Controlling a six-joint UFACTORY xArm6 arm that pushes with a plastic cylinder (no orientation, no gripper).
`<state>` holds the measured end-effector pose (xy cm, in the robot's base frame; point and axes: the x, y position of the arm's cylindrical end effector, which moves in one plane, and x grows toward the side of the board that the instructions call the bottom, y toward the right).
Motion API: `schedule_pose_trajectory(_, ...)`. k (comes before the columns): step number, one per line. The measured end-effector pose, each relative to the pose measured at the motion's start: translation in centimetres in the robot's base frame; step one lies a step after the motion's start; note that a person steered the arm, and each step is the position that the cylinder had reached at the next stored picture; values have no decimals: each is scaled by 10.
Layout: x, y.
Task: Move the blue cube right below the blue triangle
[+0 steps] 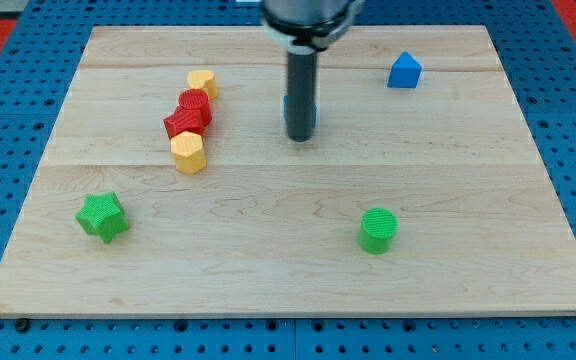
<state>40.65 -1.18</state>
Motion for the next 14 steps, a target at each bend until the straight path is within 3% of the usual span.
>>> schedule_pose_trajectory(1,5,-55)
schedule_pose_trajectory(2,-22,-65)
schedule_pose_trajectory(3,-45,-48)
schedule_pose_trajectory(6,-52,111)
schedule_pose_trajectory(7,-42,75)
schedule_pose_trajectory(8,-24,76)
schedule_pose_trajectory(11,-72,146)
schedule_pose_trajectory(14,-49,149)
